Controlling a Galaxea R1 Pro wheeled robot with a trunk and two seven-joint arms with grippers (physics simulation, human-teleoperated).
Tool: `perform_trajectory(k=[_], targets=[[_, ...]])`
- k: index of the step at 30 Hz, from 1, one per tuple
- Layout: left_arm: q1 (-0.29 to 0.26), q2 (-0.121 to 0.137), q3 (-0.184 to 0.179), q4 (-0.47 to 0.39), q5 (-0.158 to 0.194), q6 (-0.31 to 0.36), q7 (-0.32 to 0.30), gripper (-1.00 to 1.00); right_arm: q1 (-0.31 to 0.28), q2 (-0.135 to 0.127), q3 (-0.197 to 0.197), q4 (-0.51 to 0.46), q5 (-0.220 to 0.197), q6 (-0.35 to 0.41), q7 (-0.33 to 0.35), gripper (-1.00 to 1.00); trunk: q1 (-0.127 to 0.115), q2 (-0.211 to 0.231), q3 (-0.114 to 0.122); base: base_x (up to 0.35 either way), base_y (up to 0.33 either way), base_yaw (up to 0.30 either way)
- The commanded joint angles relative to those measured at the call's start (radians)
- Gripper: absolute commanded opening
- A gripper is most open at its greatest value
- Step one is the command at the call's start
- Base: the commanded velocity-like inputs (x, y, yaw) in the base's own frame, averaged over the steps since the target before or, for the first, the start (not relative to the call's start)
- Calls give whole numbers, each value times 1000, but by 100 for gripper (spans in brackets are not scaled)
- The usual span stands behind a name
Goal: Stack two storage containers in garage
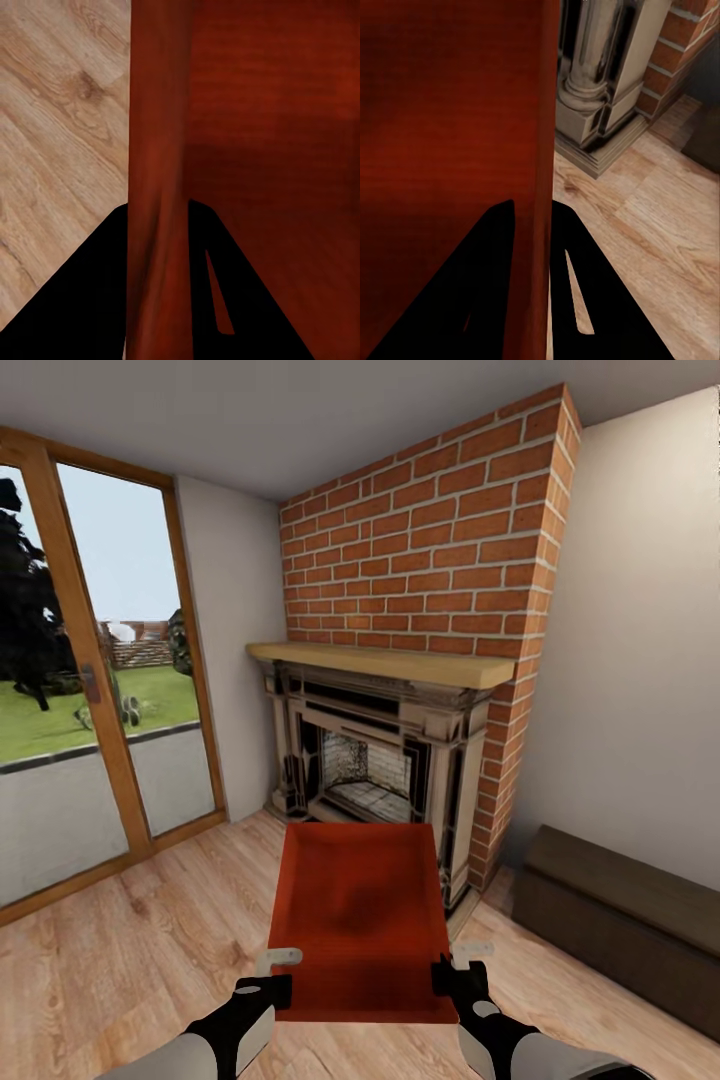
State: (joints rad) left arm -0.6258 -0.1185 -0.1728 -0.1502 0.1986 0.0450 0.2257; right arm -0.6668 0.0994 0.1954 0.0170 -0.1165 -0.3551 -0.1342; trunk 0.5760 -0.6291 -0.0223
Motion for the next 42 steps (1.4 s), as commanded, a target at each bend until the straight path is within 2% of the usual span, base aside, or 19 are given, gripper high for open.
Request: perform_trajectory(k=[1,17,42], targets=[[0,0,-4,0,8,6,12,-100,-2,0,-27,0,-20,-7,-2,-100,0,-2,0,0,0,0],[0,0,-4,0,9,6,12,-100,-2,0,-27,0,-20,-6,-1,-100,0,-2,24,0,0,0],[0,0,-4,0,8,6,12,-100,-2,0,-26,0,-20,-5,-5,-100,0,-2,26,0,0,0]])
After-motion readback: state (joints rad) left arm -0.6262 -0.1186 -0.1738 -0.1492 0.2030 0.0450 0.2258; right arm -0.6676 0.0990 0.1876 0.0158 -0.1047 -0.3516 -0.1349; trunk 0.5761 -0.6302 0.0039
